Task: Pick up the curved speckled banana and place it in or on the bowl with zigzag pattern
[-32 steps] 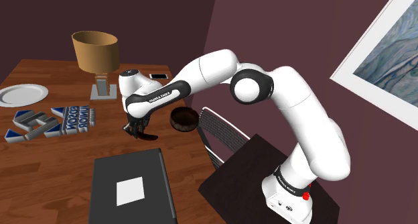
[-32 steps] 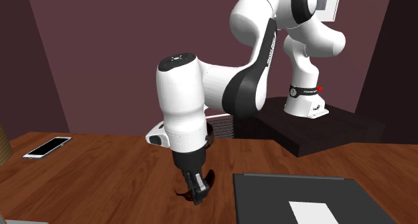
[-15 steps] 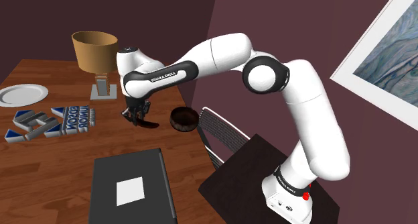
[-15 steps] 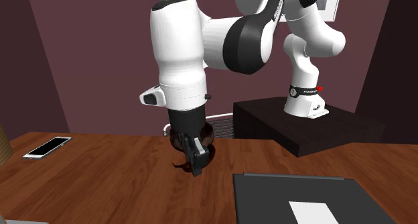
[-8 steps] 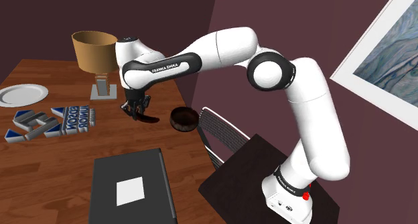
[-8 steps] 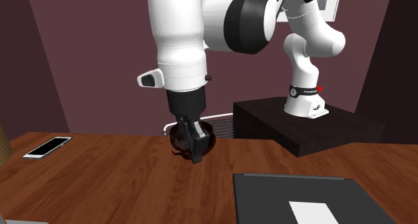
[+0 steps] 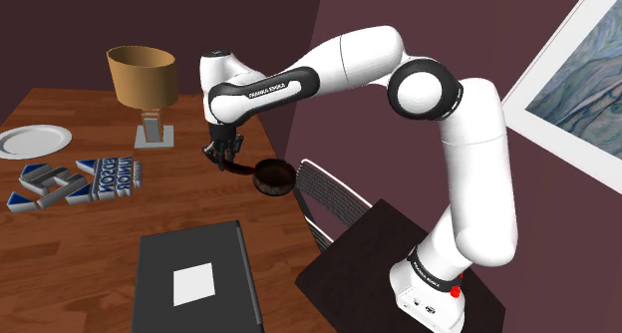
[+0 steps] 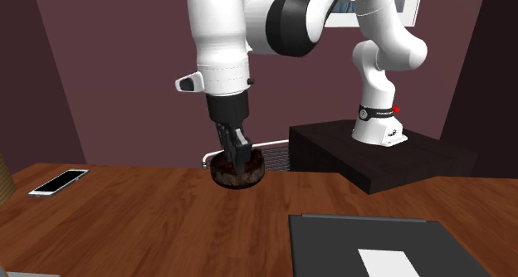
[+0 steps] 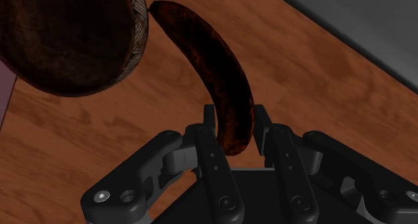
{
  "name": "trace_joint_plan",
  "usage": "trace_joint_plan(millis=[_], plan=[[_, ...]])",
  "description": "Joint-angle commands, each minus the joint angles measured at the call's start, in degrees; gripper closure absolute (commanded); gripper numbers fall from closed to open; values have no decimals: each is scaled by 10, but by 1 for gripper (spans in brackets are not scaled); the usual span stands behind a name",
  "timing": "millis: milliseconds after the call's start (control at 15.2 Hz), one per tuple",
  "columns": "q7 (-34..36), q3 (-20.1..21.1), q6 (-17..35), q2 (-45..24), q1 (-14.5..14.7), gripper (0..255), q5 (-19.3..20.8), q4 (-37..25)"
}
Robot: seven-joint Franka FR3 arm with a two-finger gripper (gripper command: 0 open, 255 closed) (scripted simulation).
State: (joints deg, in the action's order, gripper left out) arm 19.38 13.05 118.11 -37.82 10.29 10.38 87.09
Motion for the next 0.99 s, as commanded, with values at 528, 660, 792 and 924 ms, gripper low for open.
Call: trace_joint_plan(millis=[528, 660, 792, 924], plan=[[-102, -16, 80, 117, -102, 255, -15, 191], [-125, -22, 90, 133, -120, 255, -18, 215], [-123, -23, 102, 123, -119, 255, -15, 218], [-121, -25, 114, 114, -118, 255, -12, 219]])
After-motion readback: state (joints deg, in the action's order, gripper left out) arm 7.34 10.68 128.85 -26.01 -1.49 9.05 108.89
